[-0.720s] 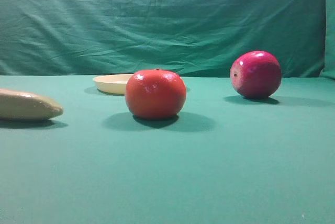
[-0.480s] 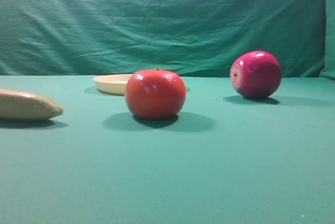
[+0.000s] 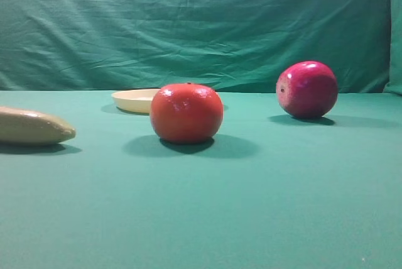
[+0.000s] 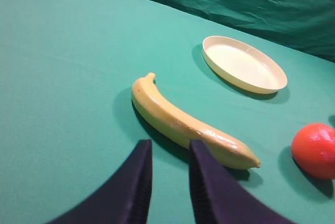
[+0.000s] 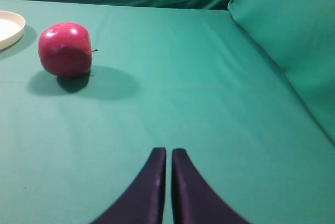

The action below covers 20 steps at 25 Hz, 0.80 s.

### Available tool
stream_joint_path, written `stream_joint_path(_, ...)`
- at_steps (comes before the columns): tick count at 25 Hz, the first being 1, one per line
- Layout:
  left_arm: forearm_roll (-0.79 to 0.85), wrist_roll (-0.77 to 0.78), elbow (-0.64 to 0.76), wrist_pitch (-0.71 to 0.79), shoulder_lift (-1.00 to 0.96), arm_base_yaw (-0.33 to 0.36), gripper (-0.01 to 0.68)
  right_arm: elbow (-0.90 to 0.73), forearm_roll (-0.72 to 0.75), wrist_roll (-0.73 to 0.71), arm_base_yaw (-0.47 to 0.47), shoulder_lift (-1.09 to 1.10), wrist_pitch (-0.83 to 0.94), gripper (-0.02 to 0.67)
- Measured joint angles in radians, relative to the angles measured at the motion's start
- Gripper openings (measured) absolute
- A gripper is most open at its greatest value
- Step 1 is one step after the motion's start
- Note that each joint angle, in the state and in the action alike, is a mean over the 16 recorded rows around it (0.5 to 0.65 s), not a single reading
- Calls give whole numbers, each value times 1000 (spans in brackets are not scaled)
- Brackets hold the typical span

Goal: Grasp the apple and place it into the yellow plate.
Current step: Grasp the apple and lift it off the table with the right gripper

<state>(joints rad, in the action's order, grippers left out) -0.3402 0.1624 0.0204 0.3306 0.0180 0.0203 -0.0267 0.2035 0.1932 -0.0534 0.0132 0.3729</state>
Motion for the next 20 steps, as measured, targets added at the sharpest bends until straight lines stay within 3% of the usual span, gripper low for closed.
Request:
stream_joint_path(11,0,0,0,0,0,0,157,0,-6,0,0,0,-31,0)
stream_joint_path(20,0,0,0,0,0,0,157,5,-23,25,0,-6,-202,0)
